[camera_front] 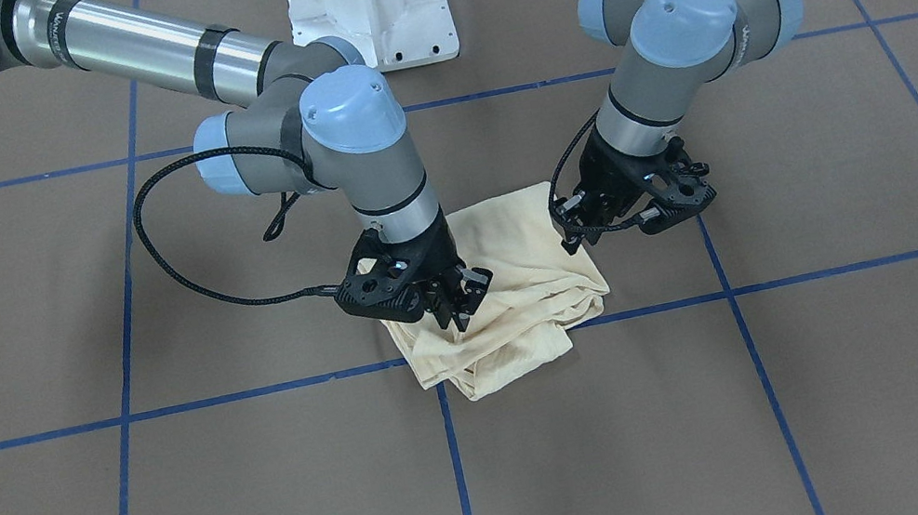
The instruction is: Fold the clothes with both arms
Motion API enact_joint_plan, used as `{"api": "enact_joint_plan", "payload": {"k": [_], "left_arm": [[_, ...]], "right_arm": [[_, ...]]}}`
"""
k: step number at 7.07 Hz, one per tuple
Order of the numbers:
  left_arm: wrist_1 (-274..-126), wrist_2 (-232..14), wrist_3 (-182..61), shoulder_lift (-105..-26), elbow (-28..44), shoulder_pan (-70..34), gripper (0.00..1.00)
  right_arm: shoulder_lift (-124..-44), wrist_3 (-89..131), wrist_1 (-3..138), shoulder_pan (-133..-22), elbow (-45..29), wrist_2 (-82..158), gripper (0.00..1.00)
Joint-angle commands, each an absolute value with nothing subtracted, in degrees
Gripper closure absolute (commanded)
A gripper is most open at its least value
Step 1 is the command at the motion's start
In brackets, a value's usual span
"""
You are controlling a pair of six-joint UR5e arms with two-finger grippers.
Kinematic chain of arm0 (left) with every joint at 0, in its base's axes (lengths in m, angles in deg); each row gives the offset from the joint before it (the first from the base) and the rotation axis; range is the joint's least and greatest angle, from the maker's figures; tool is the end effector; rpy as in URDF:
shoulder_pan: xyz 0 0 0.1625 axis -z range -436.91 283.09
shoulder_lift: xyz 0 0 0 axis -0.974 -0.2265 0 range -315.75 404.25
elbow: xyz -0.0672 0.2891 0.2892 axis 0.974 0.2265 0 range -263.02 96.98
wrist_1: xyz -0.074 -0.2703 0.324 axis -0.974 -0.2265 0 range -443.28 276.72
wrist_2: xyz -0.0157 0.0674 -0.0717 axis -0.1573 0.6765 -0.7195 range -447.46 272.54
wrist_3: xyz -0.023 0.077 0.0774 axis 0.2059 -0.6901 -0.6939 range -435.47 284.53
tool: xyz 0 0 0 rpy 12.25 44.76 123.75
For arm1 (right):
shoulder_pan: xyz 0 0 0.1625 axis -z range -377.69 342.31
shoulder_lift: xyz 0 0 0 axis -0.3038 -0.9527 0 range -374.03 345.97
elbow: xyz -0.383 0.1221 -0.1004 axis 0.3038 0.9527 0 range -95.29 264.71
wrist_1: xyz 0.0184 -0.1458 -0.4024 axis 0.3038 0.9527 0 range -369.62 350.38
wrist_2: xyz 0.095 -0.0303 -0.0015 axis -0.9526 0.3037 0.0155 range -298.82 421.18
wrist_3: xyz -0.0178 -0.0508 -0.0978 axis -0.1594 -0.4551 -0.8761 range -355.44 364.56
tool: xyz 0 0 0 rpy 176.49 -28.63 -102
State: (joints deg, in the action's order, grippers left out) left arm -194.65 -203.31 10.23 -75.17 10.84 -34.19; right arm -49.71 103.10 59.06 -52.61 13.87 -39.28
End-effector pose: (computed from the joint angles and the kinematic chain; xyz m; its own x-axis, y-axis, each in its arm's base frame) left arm 0.4448 -0.5259 0.2769 0.4501 -0.3239 -0.8322 0.3165 0.9293 -0.1905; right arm -0.6043 -0.5598 0.1473 0.3827 0.4453 0.8095 -0.5013 0.8361 -0.2229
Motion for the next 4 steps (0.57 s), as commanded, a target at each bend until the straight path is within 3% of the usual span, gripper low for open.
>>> {"api": "enact_joint_plan", "payload": {"k": [1, 4], "left_arm": [[-194.5, -203.8, 9.9, -74.9, 11.0, -32.4, 0.00], [-193.8, -205.7, 6.7, -71.4, 15.1, -30.0, 0.00]], "right_arm": [[-49.7, 103.3, 59.0, -54.2, 13.9, -40.9, 0.00], [-49.6, 96.4, 61.2, -53.7, 11.6, -44.6, 0.00]]}}
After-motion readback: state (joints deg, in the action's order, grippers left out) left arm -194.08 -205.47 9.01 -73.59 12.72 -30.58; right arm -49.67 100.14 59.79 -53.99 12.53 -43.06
